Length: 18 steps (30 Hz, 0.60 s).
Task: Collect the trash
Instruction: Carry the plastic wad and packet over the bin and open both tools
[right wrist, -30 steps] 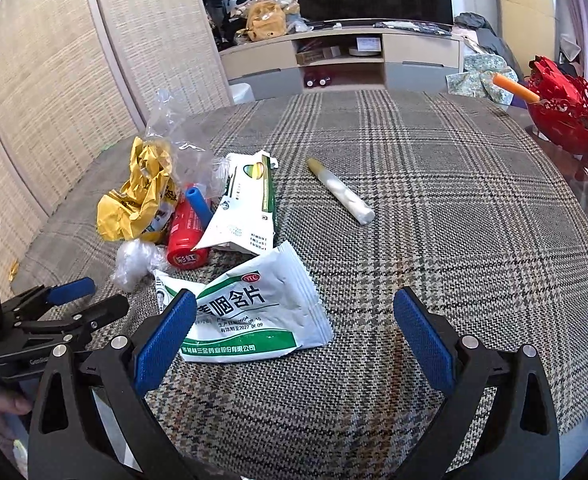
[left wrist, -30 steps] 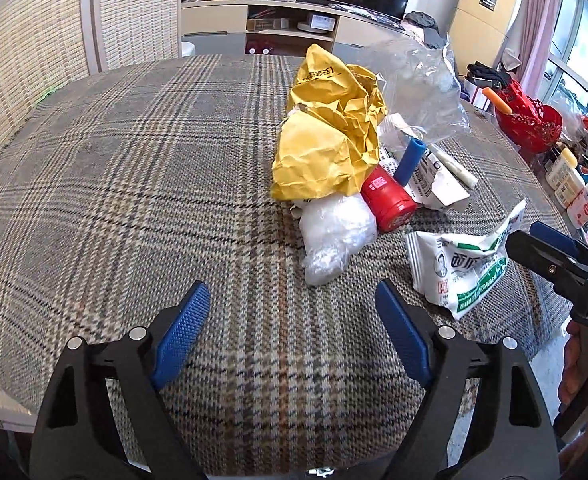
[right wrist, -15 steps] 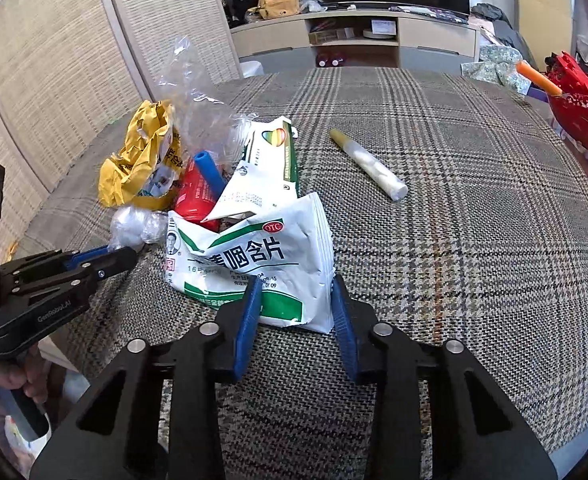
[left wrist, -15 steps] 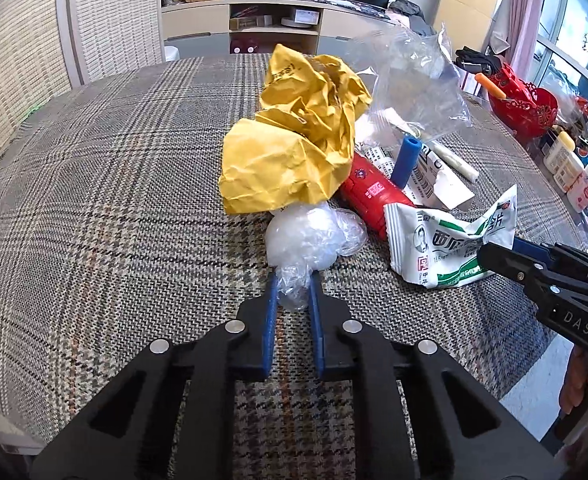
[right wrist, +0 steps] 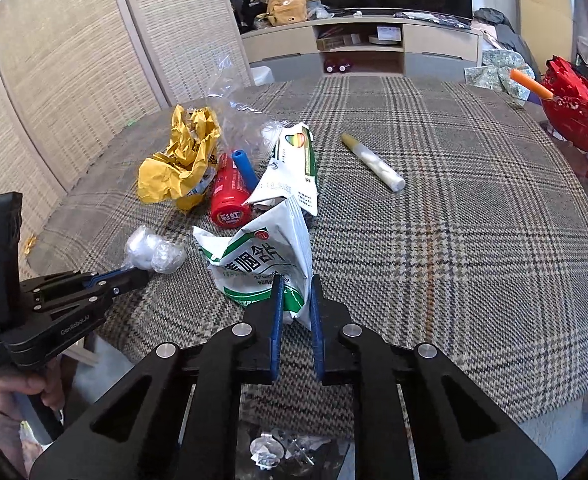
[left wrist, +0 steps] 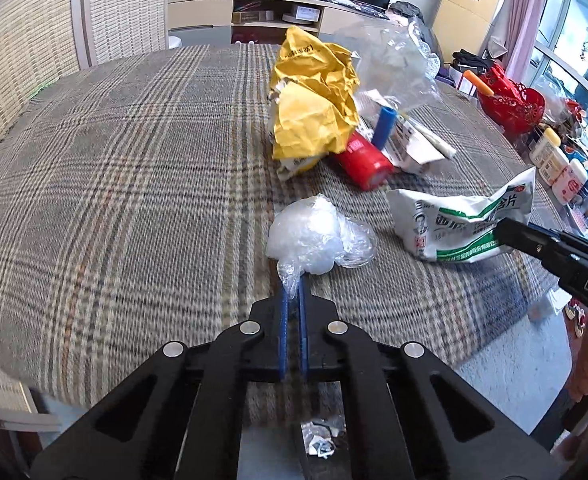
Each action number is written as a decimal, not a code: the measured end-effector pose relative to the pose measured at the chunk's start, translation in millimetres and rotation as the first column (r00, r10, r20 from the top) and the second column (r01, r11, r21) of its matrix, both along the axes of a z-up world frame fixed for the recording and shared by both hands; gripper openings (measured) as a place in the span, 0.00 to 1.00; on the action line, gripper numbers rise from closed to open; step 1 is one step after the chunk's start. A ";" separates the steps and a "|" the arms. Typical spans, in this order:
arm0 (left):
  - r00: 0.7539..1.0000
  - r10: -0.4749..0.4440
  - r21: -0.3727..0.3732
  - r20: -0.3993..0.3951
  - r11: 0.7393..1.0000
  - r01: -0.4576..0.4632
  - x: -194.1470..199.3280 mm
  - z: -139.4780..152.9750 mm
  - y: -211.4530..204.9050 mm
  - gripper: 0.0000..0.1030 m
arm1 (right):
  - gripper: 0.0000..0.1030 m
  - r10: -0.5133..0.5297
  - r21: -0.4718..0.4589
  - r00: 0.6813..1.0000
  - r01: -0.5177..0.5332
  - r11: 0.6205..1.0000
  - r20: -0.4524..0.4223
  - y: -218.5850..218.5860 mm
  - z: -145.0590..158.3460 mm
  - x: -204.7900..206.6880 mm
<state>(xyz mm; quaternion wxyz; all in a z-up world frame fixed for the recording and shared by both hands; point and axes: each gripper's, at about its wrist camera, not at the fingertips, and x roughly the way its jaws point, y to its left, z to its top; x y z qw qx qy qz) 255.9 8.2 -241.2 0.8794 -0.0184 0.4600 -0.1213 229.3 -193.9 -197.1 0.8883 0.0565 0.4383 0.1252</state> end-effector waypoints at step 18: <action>1.000 -0.017 -0.049 -0.025 0.999 0.016 -119.3 2.1 -21.9 0.02 | 0.10 -0.050 0.005 0.997 0.050 0.999 -0.058 -24.9 1.8 -99.5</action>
